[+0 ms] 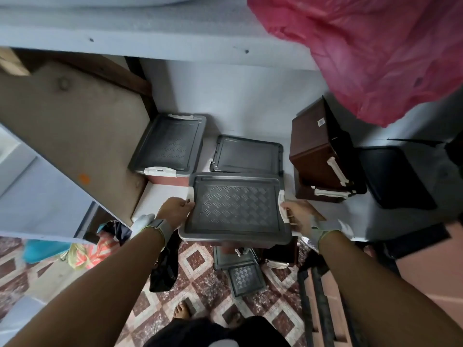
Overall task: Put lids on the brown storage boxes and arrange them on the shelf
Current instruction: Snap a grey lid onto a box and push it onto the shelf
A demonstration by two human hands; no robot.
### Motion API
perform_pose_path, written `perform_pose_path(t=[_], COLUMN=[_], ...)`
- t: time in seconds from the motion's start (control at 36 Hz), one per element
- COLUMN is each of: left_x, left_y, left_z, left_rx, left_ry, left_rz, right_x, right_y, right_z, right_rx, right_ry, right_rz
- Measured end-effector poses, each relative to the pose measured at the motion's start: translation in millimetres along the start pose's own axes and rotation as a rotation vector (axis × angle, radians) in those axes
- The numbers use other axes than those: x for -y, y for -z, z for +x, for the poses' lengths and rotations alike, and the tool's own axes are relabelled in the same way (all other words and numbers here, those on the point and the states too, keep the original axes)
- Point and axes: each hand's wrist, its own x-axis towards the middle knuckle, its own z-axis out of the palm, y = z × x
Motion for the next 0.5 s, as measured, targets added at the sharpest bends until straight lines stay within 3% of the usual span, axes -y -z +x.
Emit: perform_pose_path(t=[0.14, 0.31, 0.5], left_x=[-5, -26, -41], left_y=[4, 27, 60], left_z=[-3, 1, 10], left_rx=[-0.039, 0.023, 0.059], left_ry=[-0.073, -0.143, -0.054], left_rz=[-0.327, -0.684, -1.028], right_x=[10, 27, 49], right_y=[3, 7, -2], right_z=[-11, -15, -25], right_rx=[0.052, 0.125, 0.161], right_ry=[0.048, 0.112, 0.115], right_rz=[0.265, 0.379, 0.557])
